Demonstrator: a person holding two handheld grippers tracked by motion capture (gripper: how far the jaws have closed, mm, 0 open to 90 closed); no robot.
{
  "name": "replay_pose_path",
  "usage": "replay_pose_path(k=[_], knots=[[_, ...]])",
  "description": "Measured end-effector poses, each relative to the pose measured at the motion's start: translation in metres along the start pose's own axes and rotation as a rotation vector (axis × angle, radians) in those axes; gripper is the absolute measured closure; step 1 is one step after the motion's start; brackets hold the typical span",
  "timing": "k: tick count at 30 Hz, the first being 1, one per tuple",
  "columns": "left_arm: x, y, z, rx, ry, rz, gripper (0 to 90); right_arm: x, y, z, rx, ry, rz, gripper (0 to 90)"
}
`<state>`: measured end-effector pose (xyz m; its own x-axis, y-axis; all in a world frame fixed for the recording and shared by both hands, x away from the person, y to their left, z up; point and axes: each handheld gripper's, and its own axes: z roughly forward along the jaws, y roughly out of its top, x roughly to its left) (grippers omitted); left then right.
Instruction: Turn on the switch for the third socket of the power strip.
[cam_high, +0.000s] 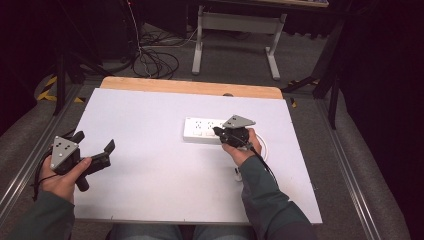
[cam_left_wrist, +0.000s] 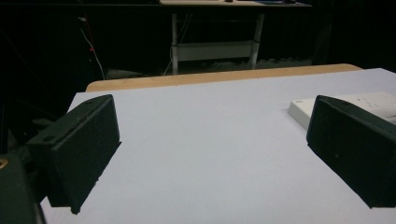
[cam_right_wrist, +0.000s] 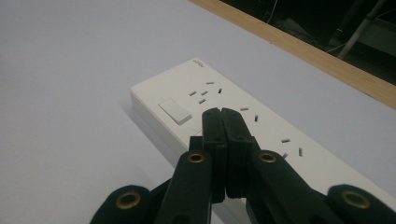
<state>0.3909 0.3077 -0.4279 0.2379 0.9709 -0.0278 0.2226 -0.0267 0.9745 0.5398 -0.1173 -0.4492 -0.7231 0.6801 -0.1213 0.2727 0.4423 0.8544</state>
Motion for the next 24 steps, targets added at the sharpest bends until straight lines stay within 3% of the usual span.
replay_pose_path(k=[24], knots=[[0.001,-0.001,-0.002,0.004,0.003,-0.005,3.2,0.006,0.011,0.022,0.013,0.028,-0.035,89.6]])
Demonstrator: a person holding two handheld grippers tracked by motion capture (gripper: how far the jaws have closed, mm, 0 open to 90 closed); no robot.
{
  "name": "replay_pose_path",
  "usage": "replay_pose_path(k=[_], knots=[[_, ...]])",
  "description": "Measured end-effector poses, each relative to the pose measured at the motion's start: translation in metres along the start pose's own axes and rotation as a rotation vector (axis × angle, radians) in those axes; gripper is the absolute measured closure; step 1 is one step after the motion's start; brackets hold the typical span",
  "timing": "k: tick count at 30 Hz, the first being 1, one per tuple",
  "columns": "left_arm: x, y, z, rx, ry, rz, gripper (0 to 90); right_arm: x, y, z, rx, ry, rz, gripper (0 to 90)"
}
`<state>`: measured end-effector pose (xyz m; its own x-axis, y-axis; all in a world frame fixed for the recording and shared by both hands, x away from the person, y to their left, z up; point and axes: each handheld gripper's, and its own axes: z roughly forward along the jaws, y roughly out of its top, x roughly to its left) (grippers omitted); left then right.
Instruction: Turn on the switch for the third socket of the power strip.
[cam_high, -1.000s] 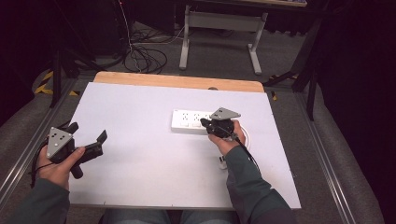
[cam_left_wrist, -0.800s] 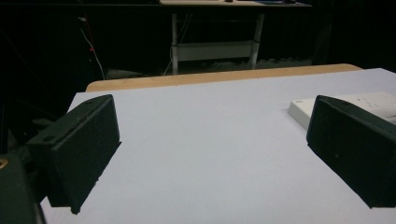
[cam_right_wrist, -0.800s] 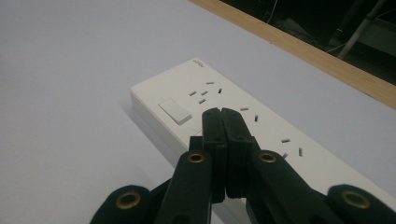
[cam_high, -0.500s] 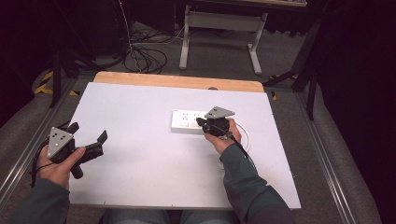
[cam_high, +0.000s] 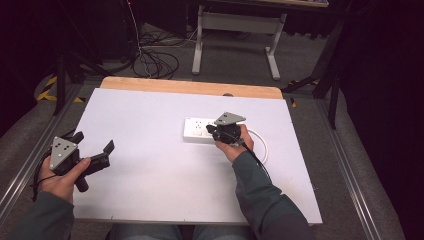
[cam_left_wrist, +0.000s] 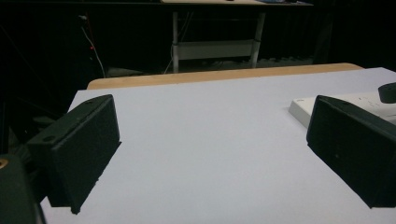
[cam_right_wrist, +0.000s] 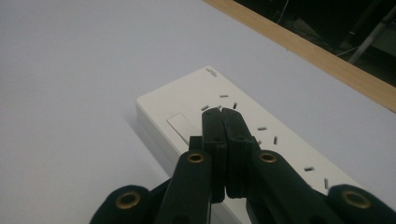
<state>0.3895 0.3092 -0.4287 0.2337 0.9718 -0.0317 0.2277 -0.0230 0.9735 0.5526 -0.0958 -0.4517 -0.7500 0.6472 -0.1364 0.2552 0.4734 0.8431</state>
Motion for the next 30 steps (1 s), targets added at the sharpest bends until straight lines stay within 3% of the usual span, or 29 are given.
replay_pose_path(k=[30], knots=[[0.001,-0.001,-0.003,0.003,0.004,0.001,3.3,0.015,0.01,0.024,0.012,0.038,-0.036,89.3]])
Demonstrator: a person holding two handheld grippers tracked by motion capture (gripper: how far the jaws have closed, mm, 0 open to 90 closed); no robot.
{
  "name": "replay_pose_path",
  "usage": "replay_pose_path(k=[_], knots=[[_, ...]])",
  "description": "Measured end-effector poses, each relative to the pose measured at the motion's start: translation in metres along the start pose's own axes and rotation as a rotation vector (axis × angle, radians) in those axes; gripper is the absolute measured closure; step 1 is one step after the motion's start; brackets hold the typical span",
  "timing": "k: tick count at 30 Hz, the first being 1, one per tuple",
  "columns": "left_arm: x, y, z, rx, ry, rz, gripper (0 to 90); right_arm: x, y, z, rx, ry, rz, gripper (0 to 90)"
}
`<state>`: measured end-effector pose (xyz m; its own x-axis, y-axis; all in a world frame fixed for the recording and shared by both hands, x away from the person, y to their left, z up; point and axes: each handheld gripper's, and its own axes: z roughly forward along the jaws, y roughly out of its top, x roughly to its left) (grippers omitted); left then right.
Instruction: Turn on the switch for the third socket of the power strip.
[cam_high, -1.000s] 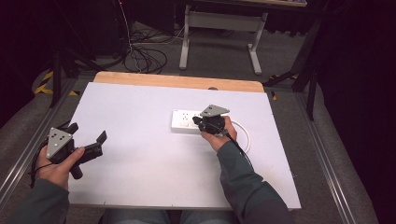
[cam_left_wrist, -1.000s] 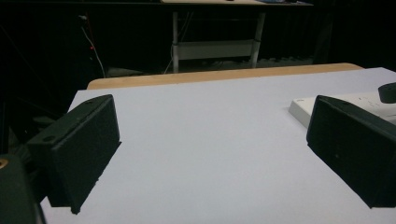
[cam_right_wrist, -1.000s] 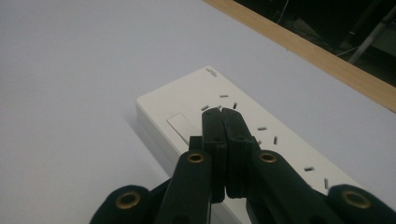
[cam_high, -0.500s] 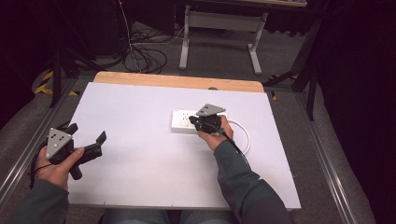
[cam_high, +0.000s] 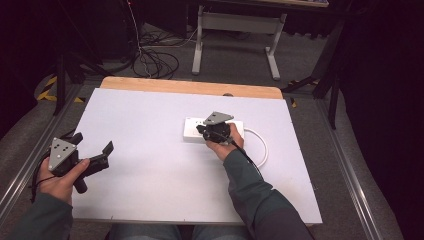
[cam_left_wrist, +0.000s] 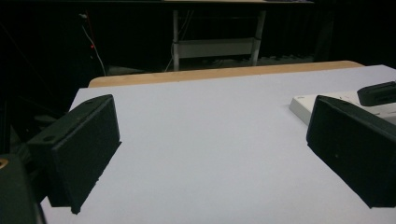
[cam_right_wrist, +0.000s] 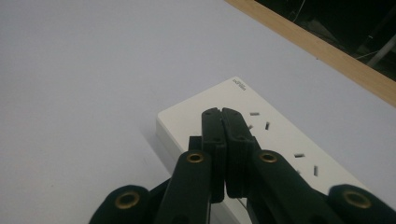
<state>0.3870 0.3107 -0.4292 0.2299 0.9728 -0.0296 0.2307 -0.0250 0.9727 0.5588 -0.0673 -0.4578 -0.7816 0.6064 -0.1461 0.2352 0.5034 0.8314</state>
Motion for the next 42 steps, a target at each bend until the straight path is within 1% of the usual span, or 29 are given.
replay_pose_path(k=[14,15,21,22,25,29,30,31,33,39,42], knots=[[0.0,0.0,-0.001,0.008,-0.002,0.005,3.7,0.0,-0.002,0.009,0.033,-0.004,-0.011,89.2],[0.0,0.0,-0.001,0.008,-0.002,0.006,3.7,0.0,-0.003,0.011,0.046,-0.006,-0.016,89.2],[0.0,0.0,-0.001,0.01,-0.005,0.006,3.7,-0.001,-0.006,0.014,0.071,-0.015,-0.021,89.2],[0.0,0.0,-0.001,0.01,-0.005,0.006,3.7,-0.002,-0.006,0.014,0.08,-0.015,-0.028,89.2],[0.0,0.0,-0.001,0.007,-0.006,0.007,3.7,-0.002,-0.007,0.015,0.072,-0.021,-0.017,89.5],[0.0,0.0,-0.001,0.01,-0.006,0.008,3.7,-0.002,-0.007,0.015,0.072,-0.021,-0.016,89.8],[0.0,0.0,-0.001,0.01,-0.006,0.009,3.7,-0.002,-0.007,0.015,0.071,-0.02,-0.013,89.8],[-0.001,0.0,-0.001,0.01,-0.005,0.008,3.7,-0.003,-0.007,0.015,0.07,-0.009,0.002,89.8],[0.0,0.0,-0.001,0.01,-0.005,0.008,3.7,-0.003,-0.007,0.015,0.071,-0.008,0.008,89.8],[-0.001,0.0,0.0,0.008,-0.008,0.007,3.6,-0.002,-0.008,0.015,0.07,-0.011,0.006,89.9],[-0.001,0.0,0.001,0.01,-0.008,0.003,3.7,-0.002,-0.008,0.015,0.071,-0.01,0.017,89.9]])
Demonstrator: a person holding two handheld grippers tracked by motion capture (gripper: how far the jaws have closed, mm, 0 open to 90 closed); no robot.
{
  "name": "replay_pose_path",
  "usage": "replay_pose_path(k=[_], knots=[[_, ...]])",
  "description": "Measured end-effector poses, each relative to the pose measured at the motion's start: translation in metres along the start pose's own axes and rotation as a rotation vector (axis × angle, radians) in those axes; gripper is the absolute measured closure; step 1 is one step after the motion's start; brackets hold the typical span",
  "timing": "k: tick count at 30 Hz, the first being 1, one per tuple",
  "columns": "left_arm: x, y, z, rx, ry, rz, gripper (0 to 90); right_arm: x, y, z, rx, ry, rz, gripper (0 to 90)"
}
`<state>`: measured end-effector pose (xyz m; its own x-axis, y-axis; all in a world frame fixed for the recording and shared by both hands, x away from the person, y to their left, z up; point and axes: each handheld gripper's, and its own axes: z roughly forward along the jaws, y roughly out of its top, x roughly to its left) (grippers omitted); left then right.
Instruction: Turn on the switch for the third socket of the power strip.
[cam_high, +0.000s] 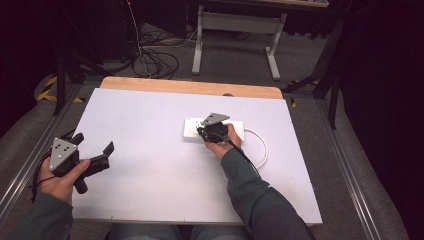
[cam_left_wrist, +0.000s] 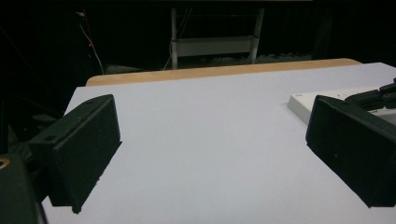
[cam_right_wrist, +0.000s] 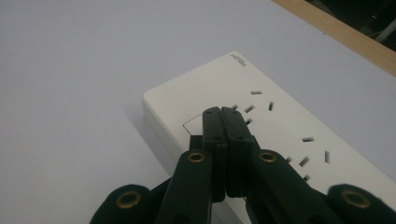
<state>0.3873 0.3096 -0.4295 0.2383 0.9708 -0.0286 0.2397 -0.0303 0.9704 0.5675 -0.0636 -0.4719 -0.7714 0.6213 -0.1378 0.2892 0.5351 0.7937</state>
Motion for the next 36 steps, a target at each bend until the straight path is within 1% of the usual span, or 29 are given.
replay_pose_path(k=[1,6,7,8,13,18,22,25,28,36], knots=[[-0.0001,0.0001,0.0001,0.0,0.0,-0.001,3.7,-0.0002,-0.0005,-0.0002,-0.002,0.002,0.012,90.0],[-0.0007,-0.0001,0.0008,0.002,-0.004,0.0,3.7,-0.0007,-0.0012,-0.0005,0.0,0.004,0.017,90.0],[-0.0009,0.0,0.0007,0.002,-0.003,-0.001,3.7,-0.0006,-0.0016,-0.0003,0.013,0.003,0.019,90.0],[-0.0009,0.0,0.0007,0.001,-0.003,-0.001,3.7,-0.0009,-0.0027,-0.0004,0.004,-0.002,0.022,90.0],[-0.0005,0.0001,0.0002,0.004,-0.002,0.003,3.7,-0.005,-0.0045,-0.001,-0.004,0.019,0.059,90.0],[-0.001,0.0,0.001,-0.002,-0.004,-0.008,3.7,-0.0044,-0.0046,-0.0009,-0.005,0.016,0.054,90.0],[-0.0023,0.0005,0.0019,0.002,-0.013,-0.002,3.6,-0.0033,-0.0053,-0.0011,-0.009,0.009,0.045,90.0],[-0.0028,0.0011,0.0027,-0.004,-0.018,-0.007,3.6,-0.0012,-0.0058,-0.0023,-0.008,-0.002,0.033,90.0],[-0.0041,0.0015,0.0033,-0.001,-0.024,-0.002,3.6,-0.0002,-0.0059,-0.0024,-0.008,-0.007,0.034,90.0],[-0.0037,0.0012,0.0039,-0.004,-0.02,-0.005,3.6,-0.001,-0.0061,-0.0024,-0.01,-0.003,0.034,90.0]])
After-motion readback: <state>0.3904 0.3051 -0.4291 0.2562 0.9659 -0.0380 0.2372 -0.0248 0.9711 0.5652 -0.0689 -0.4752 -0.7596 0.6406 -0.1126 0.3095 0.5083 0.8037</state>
